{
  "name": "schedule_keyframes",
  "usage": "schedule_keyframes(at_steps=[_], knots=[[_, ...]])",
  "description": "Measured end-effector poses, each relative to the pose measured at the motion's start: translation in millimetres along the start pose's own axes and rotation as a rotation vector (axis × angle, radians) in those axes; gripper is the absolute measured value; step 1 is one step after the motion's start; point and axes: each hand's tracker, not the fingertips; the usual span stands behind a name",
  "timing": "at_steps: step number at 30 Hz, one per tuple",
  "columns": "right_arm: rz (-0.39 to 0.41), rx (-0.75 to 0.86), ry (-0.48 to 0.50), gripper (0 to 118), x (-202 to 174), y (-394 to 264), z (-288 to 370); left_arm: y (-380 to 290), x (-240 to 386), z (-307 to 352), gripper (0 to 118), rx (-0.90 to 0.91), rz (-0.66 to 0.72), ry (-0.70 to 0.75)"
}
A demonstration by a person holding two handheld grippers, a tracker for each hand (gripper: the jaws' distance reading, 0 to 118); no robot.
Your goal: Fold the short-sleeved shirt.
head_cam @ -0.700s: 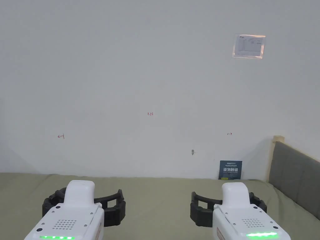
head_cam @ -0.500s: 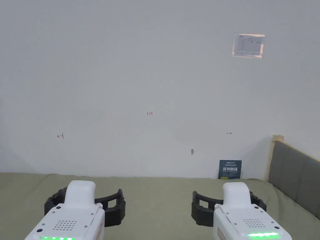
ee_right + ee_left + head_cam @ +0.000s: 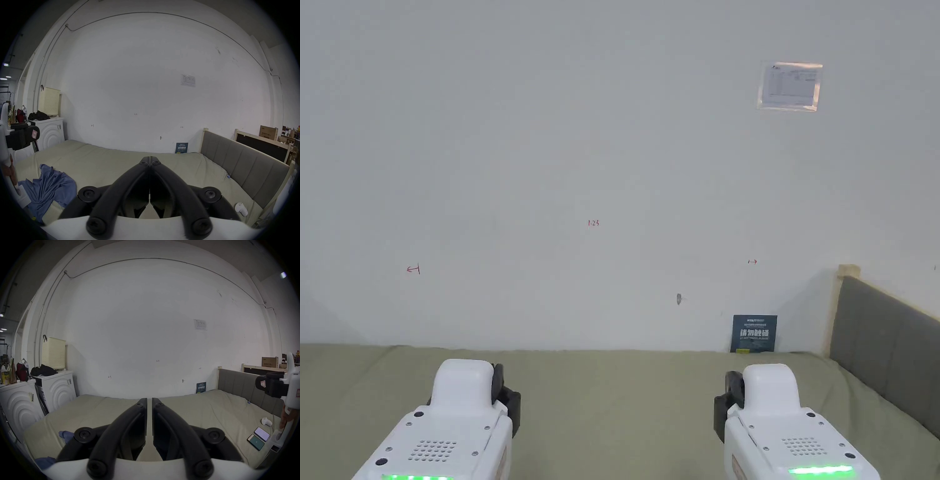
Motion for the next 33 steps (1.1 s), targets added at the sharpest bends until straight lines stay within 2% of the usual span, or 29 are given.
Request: schedule_keyframes(at_steps=[6,9,20,25,27,33], knots=[[0.015,0.002,0.014,0,-4,0,1,-2,-8,-1,7,-0.020,0.021,0.018],[0.020,0.009,0.047,0,-20,0,-2,-4,-24,9,7,-0.020,0.001,0.049],[0.017,0.011,0.405,0,-184,-1,-4,-7,-159,87,7,-0.032,-0.004,0.371],[0.019,-0.001,0.484,0,-224,-10,-2,-20,-193,102,7,-0.094,-0.013,0.423],[0.023,-0.013,0.497,0,-232,-16,-5,-30,-202,94,7,-0.170,-0.007,0.434],[0.092,-0.071,0.531,0,-260,-48,-40,-99,-247,23,7,-0.593,0.094,0.370]])
